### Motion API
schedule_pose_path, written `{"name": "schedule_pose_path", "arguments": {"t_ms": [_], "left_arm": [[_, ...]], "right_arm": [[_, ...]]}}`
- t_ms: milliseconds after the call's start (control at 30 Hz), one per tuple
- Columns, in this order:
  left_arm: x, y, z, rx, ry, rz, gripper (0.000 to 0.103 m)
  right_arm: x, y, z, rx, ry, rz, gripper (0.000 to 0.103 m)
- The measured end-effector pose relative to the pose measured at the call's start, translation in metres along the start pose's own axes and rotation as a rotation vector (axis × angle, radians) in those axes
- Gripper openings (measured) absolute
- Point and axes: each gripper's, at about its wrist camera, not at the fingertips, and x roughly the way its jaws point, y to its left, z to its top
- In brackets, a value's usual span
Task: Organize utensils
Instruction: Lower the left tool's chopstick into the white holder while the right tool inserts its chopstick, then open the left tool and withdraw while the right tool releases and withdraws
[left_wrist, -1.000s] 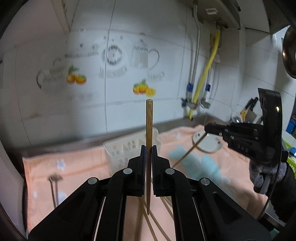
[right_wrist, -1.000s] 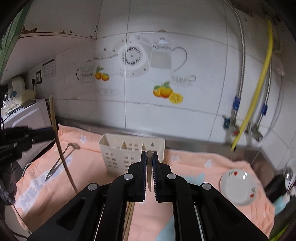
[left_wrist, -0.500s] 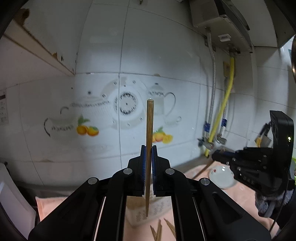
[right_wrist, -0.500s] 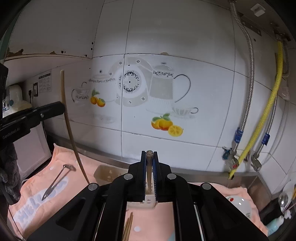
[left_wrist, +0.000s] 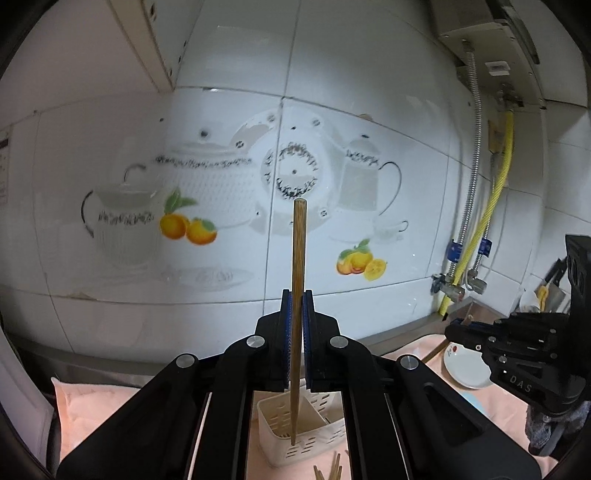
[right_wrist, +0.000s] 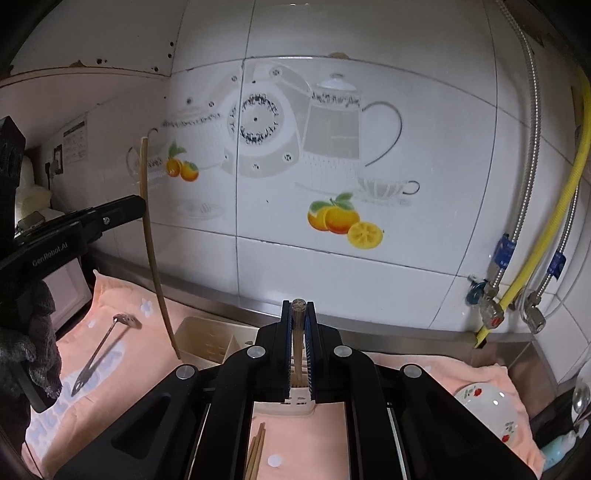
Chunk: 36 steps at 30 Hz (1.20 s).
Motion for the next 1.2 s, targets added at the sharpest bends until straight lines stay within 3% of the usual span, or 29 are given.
{"name": "schedule_pose_path", "arguments": {"t_ms": [300, 700, 900, 1000, 1167, 1200], "left_arm": [[-0.005, -0.007, 0.015, 0.026, -0.064, -0.018, 0.004], [0.031, 0.008, -0.019, -0.011, 0.044, -0.001, 0.004], [0.03, 0.007, -0.034, 0.013, 0.088, 0.009, 0.006], [0.021, 0.007, -0.039, 0.017, 0.096, 0.014, 0.008], [-0.005, 0.009, -0.046, 0.029, 0.092, 0.044, 0.038], [-0.009, 0.009, -0.048, 0.031, 0.092, 0.047, 0.041]], "right_arm": [[0.016, 0.0, -0.003, -0.008, 0.035, -0.004, 0.006], [0.025, -0.002, -0.022, -0.006, 0.062, 0.003, 0.009], [0.016, -0.001, -0.03, 0.001, 0.05, -0.003, 0.024], [0.007, 0.0, -0.033, 0.002, 0.036, -0.012, 0.037], [-0.013, 0.001, -0.04, 0.008, 0.002, -0.017, 0.054], [-0.018, 0.002, -0.043, 0.009, -0.006, -0.019, 0.056]]}}
